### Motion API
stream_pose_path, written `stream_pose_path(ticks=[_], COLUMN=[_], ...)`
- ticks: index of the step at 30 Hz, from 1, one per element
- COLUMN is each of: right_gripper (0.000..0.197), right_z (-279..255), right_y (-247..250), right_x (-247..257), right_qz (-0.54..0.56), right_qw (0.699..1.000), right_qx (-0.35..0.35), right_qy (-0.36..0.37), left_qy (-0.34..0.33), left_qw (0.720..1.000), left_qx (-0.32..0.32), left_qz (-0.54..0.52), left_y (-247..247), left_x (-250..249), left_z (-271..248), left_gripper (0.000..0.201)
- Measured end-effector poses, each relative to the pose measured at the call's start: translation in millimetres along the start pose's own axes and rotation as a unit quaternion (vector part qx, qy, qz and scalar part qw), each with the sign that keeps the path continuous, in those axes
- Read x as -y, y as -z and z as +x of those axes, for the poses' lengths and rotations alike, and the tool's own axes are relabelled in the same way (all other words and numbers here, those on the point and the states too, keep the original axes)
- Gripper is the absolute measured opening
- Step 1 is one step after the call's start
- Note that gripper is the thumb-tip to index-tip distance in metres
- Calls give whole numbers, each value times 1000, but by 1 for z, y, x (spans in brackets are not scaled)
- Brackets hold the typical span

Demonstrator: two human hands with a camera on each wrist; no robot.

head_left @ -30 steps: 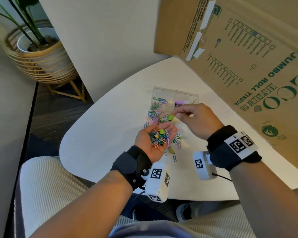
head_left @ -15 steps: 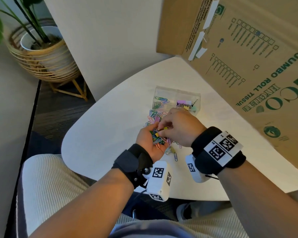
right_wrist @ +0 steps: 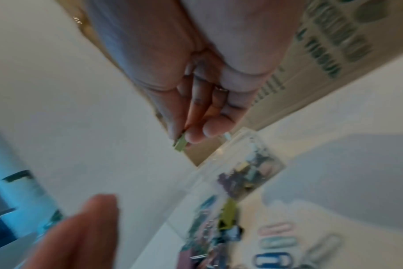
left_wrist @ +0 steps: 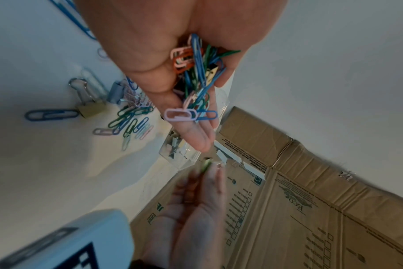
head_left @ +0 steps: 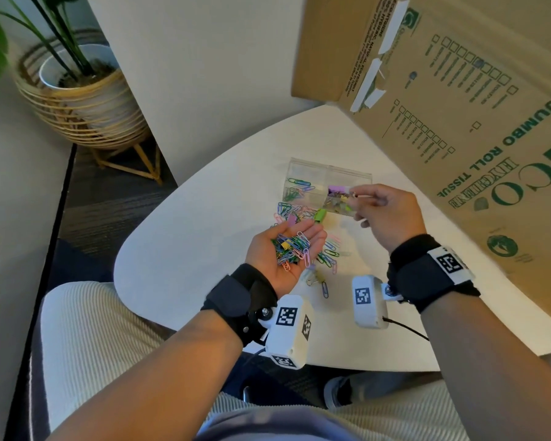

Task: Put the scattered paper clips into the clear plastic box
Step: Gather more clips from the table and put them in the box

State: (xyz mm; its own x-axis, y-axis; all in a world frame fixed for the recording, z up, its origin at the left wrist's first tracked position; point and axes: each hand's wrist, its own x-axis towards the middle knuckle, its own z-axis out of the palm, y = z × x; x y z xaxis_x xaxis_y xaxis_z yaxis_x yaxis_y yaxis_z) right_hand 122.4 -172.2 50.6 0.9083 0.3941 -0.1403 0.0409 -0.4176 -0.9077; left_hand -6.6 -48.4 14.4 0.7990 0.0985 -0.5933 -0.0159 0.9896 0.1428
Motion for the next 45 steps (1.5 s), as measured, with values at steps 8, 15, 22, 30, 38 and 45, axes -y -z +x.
stream_pose_path(ticks=[8,15,22,30,38,45], right_gripper=[12,25,9,17,15,28], right_z=[29,28,-34,-47,-46,-41], right_y=[10,0,-28,-23,-31,-38], right_x=[-7,-1,31,30,29,28], right_qz=[0,-99,-98,-252,-252,-258], right_qw=[995,994,972,938,951,945], right_qx=[-96,-47,197,228,161,145], right_qy=[-20,9,80,65,79,139], left_qy=[6,10,17,-42,-46,-26], left_qw=[1000,1000,1000,999,999,1000], left_qx=[-4,-3,14,2,14,15], left_qz=[6,1,4,7,10,3], left_y=[-2,3,5,-2,-10,-5], left_x=[2,-1,0,-8,-7,-2], left_z=[0,1,4,1,-2,3], left_gripper=[41,43,49,43,42,44])
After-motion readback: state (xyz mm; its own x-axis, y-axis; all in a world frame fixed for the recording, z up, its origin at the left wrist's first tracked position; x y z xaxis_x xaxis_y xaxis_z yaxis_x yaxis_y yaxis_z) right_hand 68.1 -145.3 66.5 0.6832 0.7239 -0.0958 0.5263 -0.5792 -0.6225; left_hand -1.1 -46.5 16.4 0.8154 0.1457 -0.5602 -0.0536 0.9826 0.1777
